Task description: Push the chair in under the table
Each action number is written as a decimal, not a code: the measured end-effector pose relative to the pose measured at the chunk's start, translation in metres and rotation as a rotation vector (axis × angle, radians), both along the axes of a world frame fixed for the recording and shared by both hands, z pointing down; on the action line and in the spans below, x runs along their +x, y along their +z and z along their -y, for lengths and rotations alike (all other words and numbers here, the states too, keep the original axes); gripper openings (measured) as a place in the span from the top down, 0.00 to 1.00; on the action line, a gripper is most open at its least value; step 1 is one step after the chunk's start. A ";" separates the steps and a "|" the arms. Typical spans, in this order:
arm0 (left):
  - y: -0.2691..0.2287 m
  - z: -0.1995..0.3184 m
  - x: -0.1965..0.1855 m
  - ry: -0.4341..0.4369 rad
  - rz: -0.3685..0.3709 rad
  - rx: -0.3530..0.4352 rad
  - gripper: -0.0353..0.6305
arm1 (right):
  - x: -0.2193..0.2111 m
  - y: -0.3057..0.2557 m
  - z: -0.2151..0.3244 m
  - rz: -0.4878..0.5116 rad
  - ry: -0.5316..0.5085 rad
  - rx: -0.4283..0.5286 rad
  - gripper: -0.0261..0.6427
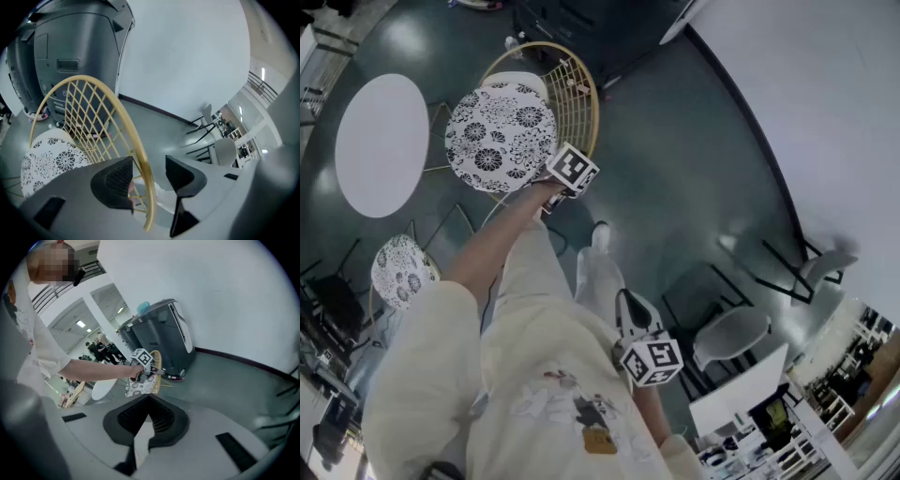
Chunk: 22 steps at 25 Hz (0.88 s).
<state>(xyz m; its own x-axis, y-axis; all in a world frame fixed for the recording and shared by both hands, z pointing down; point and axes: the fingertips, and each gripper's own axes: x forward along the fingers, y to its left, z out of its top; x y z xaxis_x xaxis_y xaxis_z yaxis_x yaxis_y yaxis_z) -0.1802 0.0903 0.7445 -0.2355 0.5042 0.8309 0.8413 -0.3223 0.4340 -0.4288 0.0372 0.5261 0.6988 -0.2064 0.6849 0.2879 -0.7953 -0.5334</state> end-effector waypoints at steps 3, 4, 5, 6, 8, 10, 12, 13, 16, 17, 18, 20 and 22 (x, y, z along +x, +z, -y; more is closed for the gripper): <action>-0.002 0.014 -0.035 -0.057 -0.074 0.188 0.61 | -0.015 -0.011 -0.025 -0.042 -0.086 -0.024 0.95; -0.012 0.023 -0.032 -0.134 -0.075 0.186 0.60 | -0.008 -0.015 -0.035 -0.051 -0.127 -0.032 0.95; -0.029 0.033 -0.021 -0.264 -0.061 0.144 0.61 | 0.011 -0.020 -0.048 -0.063 -0.200 -0.044 0.95; -0.054 0.043 -0.005 -0.425 -0.045 0.063 0.60 | 0.043 -0.027 -0.064 -0.080 -0.308 -0.060 0.95; -0.116 0.071 0.014 -0.674 -0.037 -0.123 0.60 | 0.115 -0.046 -0.069 -0.127 -0.520 -0.088 0.95; -0.180 0.101 -0.008 -0.755 -0.075 -0.255 0.61 | 0.146 -0.059 -0.037 -0.165 -0.618 -0.088 0.95; -0.233 0.113 -0.048 -0.807 -0.140 -0.347 0.64 | 0.146 -0.062 -0.012 -0.195 -0.677 -0.077 0.95; -0.254 0.114 -0.067 -0.843 -0.175 -0.382 0.71 | 0.142 -0.063 -0.004 -0.210 -0.707 -0.067 0.95; -0.287 0.113 -0.110 -0.937 -0.255 -0.417 0.93 | 0.130 -0.069 0.012 -0.249 -0.785 -0.040 0.95; -0.290 0.112 -0.120 -0.949 -0.263 -0.417 0.93 | 0.127 -0.071 0.015 -0.260 -0.797 -0.035 0.95; -0.292 0.111 -0.129 -0.955 -0.264 -0.416 0.93 | 0.123 -0.072 0.017 -0.266 -0.798 -0.029 0.95; -0.295 0.111 -0.145 -0.964 -0.263 -0.415 0.93 | 0.112 -0.074 0.015 -0.264 -0.783 -0.018 0.95; -0.302 0.115 -0.156 -0.979 -0.270 -0.412 0.93 | 0.098 -0.075 0.010 -0.252 -0.770 -0.022 0.95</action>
<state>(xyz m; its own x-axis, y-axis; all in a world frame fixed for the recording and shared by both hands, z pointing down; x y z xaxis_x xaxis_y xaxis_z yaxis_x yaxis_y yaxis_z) -0.3360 -0.0244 0.4429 0.5834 0.6245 0.5192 0.3835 -0.7754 0.5018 -0.3309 0.0273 0.4511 0.4998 -0.6810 0.5352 -0.4713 -0.7323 -0.4915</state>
